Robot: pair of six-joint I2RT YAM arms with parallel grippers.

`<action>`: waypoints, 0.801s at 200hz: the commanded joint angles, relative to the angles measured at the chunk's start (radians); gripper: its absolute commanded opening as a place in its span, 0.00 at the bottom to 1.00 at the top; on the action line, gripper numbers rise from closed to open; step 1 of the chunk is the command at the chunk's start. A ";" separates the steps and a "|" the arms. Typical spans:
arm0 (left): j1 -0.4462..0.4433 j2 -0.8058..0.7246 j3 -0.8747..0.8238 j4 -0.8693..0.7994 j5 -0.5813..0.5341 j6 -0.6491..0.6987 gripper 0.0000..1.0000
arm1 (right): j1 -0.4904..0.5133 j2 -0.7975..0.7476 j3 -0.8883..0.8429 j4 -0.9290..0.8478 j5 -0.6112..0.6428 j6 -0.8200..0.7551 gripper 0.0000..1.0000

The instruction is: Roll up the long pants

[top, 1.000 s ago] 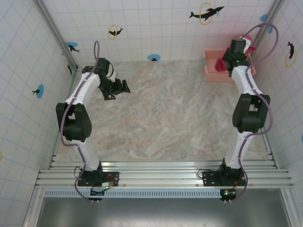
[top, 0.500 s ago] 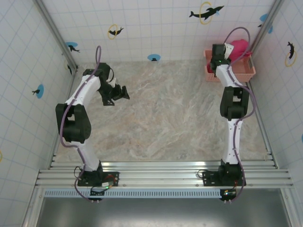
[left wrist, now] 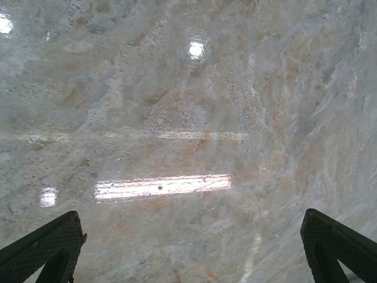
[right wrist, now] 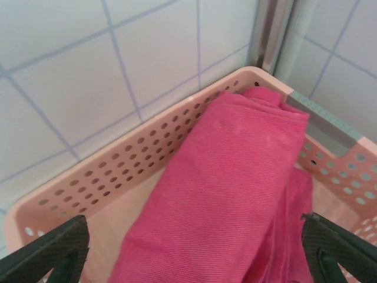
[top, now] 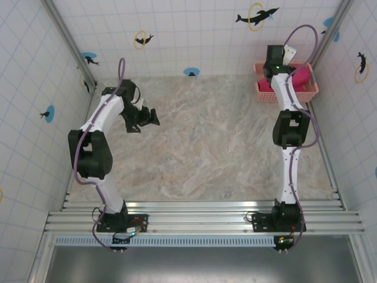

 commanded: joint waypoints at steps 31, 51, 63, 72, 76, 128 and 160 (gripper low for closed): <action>0.046 -0.030 0.087 0.029 -0.179 0.165 0.97 | 0.018 -0.260 0.017 -0.110 -0.045 -0.131 0.98; 0.084 -0.058 0.076 0.087 -0.275 0.247 0.97 | 0.017 -0.356 -0.005 -0.182 -0.184 -0.205 0.98; 0.094 -0.108 -0.035 0.210 -0.285 0.317 0.96 | 0.021 -0.421 -0.056 -0.243 -0.276 -0.276 0.98; 0.093 -0.167 -0.158 0.347 -0.275 0.361 0.96 | 0.031 -0.487 -0.151 -0.265 -0.331 -0.318 0.98; 0.092 -0.197 -0.224 0.418 -0.256 0.364 0.96 | 0.032 -0.524 -0.212 -0.255 -0.376 -0.344 0.98; 0.044 -0.457 -1.034 1.500 -0.289 0.510 0.97 | 0.032 -1.016 -1.240 0.291 -0.530 -0.398 0.98; -0.031 -0.434 -1.088 1.621 -0.250 0.602 0.97 | 0.030 -1.093 -1.578 0.591 -0.477 -0.445 0.98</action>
